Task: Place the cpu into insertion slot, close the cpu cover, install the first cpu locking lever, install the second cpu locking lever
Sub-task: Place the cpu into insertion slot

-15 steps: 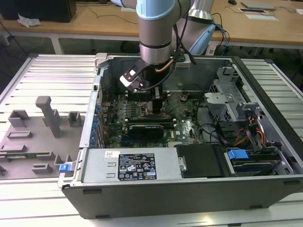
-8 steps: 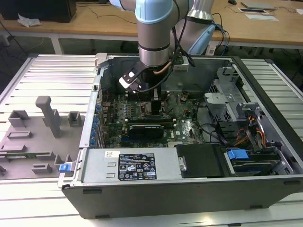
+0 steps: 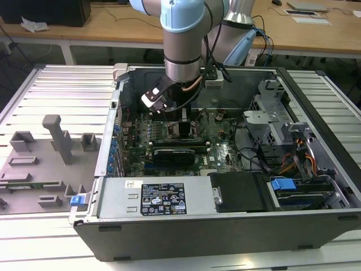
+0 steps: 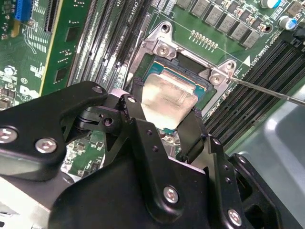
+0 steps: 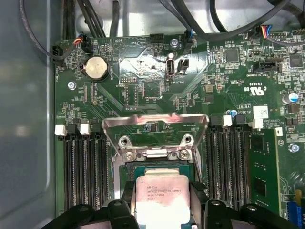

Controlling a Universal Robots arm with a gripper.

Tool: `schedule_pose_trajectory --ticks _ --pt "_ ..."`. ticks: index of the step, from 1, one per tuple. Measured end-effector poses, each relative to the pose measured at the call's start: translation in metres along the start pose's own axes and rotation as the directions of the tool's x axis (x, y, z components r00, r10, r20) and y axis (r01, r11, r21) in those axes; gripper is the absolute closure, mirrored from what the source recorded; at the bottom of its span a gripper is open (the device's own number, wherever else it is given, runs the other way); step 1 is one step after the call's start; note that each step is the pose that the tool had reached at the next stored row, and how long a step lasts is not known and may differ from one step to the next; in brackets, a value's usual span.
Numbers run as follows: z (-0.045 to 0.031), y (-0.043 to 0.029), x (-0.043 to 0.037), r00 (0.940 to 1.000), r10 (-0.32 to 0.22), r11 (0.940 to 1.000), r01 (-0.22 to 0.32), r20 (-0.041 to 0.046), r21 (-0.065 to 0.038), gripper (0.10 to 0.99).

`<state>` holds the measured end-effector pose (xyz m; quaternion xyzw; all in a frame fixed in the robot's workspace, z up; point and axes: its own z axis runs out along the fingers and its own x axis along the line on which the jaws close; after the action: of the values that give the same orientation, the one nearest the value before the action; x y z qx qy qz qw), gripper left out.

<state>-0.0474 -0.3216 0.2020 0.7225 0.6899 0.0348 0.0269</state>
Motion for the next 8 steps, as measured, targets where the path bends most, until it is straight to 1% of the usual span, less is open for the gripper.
schedule_pose_trajectory --ticks 3,8 --pt "0.0002 0.0 0.0 1.0 -0.001 1.0 0.001 -0.0001 0.0 0.545" --pt "0.001 -0.0003 0.0 0.9999 -0.011 0.9999 0.011 -0.005 -0.002 0.545"
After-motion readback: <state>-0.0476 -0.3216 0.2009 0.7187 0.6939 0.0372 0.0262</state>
